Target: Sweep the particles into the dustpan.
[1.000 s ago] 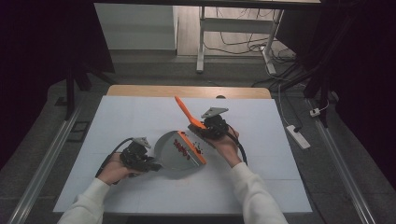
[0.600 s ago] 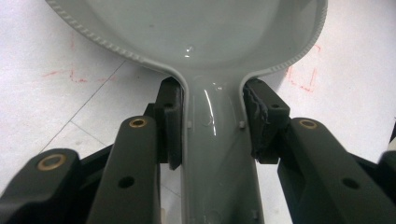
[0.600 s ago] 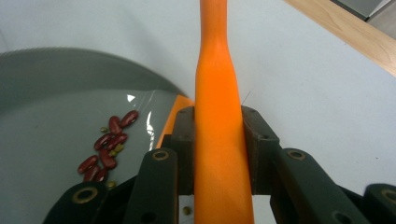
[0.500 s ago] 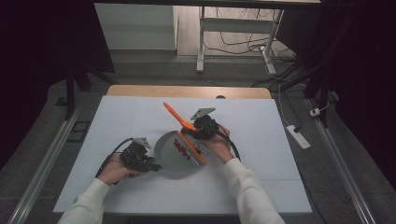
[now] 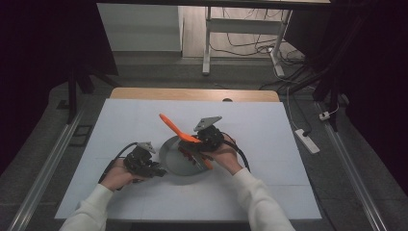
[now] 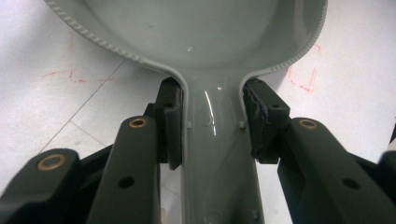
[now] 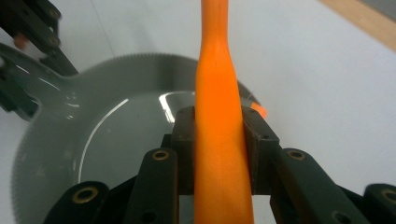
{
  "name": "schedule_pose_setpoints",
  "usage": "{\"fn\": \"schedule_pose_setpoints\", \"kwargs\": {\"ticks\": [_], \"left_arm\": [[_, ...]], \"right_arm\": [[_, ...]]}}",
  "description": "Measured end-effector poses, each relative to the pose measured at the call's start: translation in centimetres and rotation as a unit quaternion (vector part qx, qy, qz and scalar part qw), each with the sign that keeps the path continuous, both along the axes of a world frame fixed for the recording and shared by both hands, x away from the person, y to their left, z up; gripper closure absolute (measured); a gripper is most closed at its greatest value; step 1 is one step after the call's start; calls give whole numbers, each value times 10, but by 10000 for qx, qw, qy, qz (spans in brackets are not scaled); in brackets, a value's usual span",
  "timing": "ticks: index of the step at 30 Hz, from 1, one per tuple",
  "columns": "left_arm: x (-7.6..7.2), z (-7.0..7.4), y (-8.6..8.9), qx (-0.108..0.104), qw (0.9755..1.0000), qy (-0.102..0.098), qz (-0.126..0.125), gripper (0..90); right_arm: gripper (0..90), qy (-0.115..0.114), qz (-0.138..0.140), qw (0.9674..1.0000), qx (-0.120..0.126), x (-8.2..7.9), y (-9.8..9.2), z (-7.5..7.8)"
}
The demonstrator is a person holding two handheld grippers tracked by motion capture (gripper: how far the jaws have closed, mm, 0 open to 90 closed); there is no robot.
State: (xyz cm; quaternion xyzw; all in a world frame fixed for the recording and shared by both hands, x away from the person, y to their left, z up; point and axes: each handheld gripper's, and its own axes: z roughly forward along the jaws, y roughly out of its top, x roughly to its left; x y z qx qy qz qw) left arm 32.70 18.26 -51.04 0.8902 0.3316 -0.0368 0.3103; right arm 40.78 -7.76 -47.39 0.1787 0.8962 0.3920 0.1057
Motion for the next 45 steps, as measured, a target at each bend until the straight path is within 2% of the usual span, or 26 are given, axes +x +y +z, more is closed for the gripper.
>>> {"fn": "schedule_pose_setpoints", "kwargs": {"ticks": [2,5,7,12,18,21,28,32,36,40,42,45], "left_arm": [[0,0,0,-4,10000,0,2,616],[0,0,0,14,10000,-36,-20,616],[-1,0,0,-3,10000,-38,-10,616],[-2,1,0,-8,10000,-80,-1,616],[-7,4,2,13,9999,-112,-47,616],[-9,6,4,50,9999,-119,-57,616],[-11,6,5,66,10000,-30,-63,616],[-11,6,4,70,10000,-17,-52,616],[-11,5,3,70,10000,-6,-40,616],[-11,5,3,64,10000,4,-36,617],[-10,5,3,68,10000,1,-41,617],[-10,5,3,66,10000,3,-47,617]], "right_arm": [[700,-87,-84,9999,101,-1,-6,6],[700,-47,-378,9988,305,0,-21,13],[700,-70,-582,9977,351,0,-31,17],[699,-219,-955,9949,220,-6,-53,21],[699,-188,-1197,9926,-61,-9,-68,10],[699,-150,-1309,9912,-118,-9,-71,5],[699,-164,-1385,9899,-266,-9,-63,-6],[699,-141,-1352,9906,-179,-13,-54,-13],[699,-270,-1238,9915,-285,-21,-45,-14],[699,-56,-1143,9934,-63,-27,-40,-15],[699,-39,-1111,9938,-64,-31,-36,-14],[700,169,-1014,9944,235,-36,-32,-13]]}}
